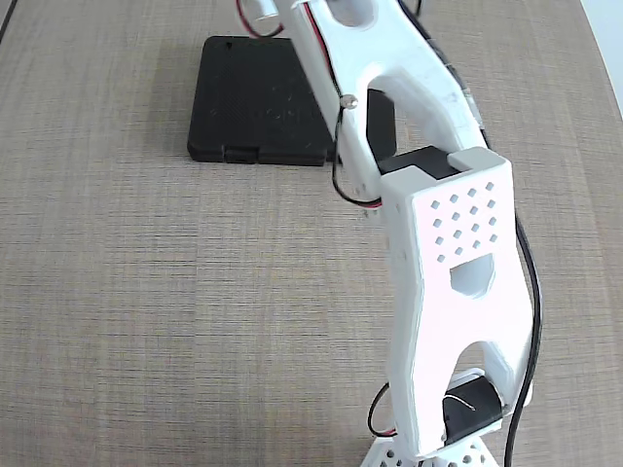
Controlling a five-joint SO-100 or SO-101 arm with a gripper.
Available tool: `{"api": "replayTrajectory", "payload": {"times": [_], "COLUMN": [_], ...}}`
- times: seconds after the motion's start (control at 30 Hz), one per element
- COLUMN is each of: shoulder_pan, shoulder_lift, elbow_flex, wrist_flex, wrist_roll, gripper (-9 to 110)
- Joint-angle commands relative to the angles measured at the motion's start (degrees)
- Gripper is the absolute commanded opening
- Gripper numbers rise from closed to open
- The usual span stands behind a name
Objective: Grasp a duck and put it on the black surface.
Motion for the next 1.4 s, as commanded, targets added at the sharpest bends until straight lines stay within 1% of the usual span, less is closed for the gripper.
{"api": "replayTrajectory", "payload": {"times": [0.0,0.17,0.37,0.63,0.77,1.03,1.37], "shoulder_pan": [3.8,6.6,7.2,6.7,5.8,2.2,2.6], "shoulder_lift": [10.0,12.0,22.5,28.4,27.8,25.9,22.9], "elbow_flex": [0.5,9.3,24.3,38.1,40.0,40.0,40.0], "wrist_flex": [3.3,4.2,3.8,-7.0,-9.2,-9.6,-9.6], "wrist_roll": [0.2,0.1,0.1,0.1,0.5,0.7,0.5], "gripper": [1,1,1,1,1,1,1]}}
